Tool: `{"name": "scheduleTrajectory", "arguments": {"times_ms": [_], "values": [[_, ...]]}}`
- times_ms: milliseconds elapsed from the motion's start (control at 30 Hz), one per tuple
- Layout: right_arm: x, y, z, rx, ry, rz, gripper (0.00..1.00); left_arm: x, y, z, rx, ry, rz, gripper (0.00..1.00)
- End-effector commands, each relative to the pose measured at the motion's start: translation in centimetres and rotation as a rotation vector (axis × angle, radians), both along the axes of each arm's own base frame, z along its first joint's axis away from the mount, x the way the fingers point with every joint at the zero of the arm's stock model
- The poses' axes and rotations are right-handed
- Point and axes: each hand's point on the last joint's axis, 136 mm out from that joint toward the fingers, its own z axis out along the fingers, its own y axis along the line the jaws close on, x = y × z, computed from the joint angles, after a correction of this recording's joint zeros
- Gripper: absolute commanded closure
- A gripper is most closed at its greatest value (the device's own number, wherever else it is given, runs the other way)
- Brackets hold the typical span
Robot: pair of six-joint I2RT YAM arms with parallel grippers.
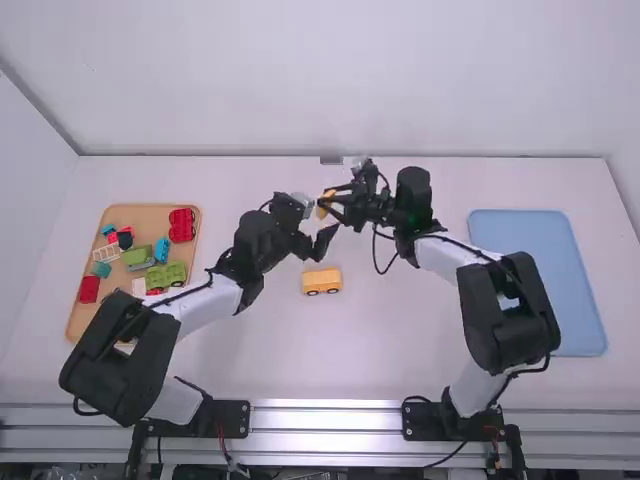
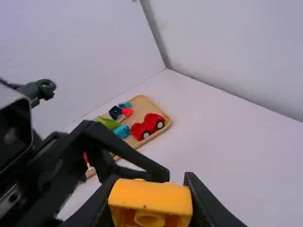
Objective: Assemble lego blocks to make yellow taxi
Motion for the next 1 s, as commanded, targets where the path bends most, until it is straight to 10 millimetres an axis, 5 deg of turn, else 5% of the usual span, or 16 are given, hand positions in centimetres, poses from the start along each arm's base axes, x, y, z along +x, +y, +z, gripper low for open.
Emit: {"name": "scheduleTrajectory", "arguments": {"times_ms": [0, 200, 400, 700, 967], "values": [[-1.4, -0.7, 2.3, 0.039, -0.078, 0.164, 0.76, -1.1, -0.8, 2.1, -0.061, -0.033, -0.166, 0.01], [-4.2, -2.2, 4.4, 0.084, -0.191, 0.386, 0.74, -4.3, 0.2, 4.3, -0.167, -0.034, -0.501, 0.01], [-6.3, -1.6, 5.0, 0.107, -0.222, 0.511, 0.74, -6.3, -0.5, 5.8, -0.217, -0.035, -0.756, 0.01], [-6.6, -1.0, 4.9, 0.106, -0.221, 0.516, 0.75, -6.7, -1.4, 5.4, -0.228, -0.014, -0.822, 0.04], [-6.7, -0.2, 4.8, 0.102, -0.219, 0.511, 0.75, -6.0, -2.1, 5.2, -0.218, -0.009, -0.771, 0.25]]}}
